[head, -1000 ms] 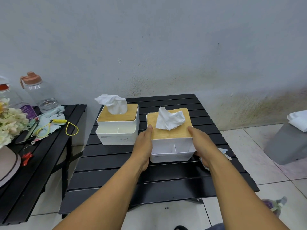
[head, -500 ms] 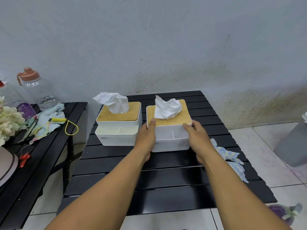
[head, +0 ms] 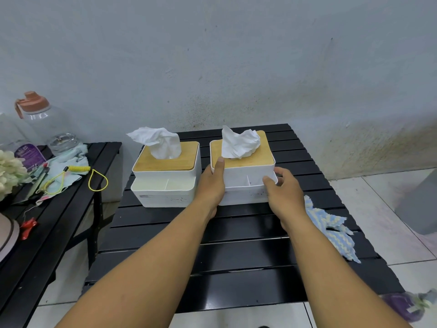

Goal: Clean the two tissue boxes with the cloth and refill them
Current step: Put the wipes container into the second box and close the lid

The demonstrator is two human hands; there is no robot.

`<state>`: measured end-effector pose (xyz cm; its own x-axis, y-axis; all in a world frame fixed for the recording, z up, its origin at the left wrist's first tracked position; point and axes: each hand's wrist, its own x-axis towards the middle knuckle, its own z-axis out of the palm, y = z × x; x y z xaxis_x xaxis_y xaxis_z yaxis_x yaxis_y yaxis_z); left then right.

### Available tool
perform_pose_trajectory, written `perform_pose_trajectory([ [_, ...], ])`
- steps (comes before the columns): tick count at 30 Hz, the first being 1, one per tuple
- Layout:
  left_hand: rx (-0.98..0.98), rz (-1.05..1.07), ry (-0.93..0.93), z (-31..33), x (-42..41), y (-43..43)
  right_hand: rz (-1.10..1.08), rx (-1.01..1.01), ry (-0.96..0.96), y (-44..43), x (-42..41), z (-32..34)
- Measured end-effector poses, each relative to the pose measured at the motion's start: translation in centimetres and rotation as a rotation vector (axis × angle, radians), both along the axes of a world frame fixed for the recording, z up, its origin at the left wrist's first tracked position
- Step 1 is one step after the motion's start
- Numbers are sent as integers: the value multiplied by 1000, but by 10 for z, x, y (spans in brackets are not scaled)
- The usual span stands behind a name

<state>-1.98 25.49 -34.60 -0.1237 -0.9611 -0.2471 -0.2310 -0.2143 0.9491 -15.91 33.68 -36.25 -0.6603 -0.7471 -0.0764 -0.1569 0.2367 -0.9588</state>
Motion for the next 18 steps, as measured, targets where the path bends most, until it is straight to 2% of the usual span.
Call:
perform_pose_trajectory([
  [5,-29,-45,-24,-3,4,9,-18,18,89,2,3,6],
  [10,-89,-95,-179,3,19,28,-26,30,220,6,8,9],
  [13,-307,-87,-331,9,39,41,-40,49,363,11,13,12],
  [16,-535,20,-528,18,68,46,-41,51,514,16,22,20],
  [18,-573,35,-704,21,87,42,40,83,586,17,29,23],
])
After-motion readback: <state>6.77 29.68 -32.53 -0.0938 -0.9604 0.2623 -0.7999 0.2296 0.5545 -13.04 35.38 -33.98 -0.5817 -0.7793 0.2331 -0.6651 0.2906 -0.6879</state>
